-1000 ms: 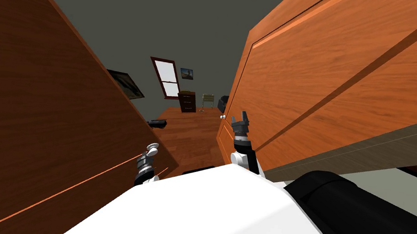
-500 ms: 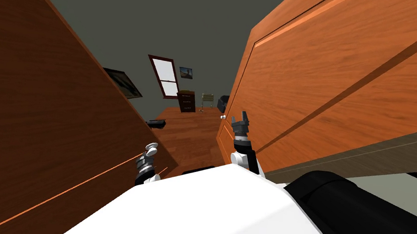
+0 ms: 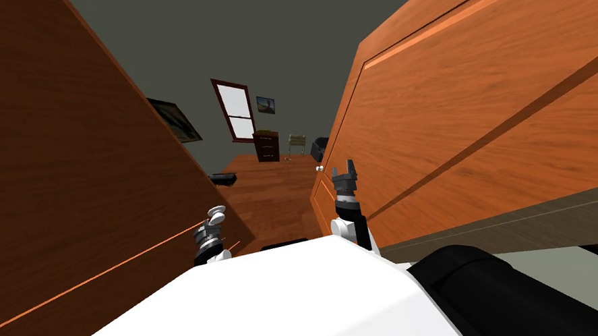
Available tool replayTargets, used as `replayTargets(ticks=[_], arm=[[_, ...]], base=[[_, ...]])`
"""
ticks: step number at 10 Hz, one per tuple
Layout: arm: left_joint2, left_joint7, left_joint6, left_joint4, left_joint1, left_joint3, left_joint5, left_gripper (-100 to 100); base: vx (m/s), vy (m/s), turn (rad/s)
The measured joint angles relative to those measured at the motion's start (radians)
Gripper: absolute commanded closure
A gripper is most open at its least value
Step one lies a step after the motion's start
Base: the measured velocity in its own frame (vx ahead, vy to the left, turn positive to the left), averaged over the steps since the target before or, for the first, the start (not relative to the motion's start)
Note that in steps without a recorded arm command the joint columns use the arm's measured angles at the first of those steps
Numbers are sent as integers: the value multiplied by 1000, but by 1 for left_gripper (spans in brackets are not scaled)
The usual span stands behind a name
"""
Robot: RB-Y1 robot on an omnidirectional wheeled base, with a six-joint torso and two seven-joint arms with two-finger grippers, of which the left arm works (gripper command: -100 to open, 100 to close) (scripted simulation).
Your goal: Push the door open
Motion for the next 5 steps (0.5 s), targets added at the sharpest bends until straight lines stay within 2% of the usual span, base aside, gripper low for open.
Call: replayTargets(ticks=[1,2,3,4,5], arm=[[-1,22,-5,12,-8,1,5,100],[1,32,-2,4,-4,1,7,100],[6,43,-15,43,-27,0,6,100],[2,39,-12,37,-20,1,7,100],[-4,26,7,-2,1,4,9,100]], base=[[16,8,-12],[0,0,0],[0,0,0],[0,0,0],[-3,0,19]])
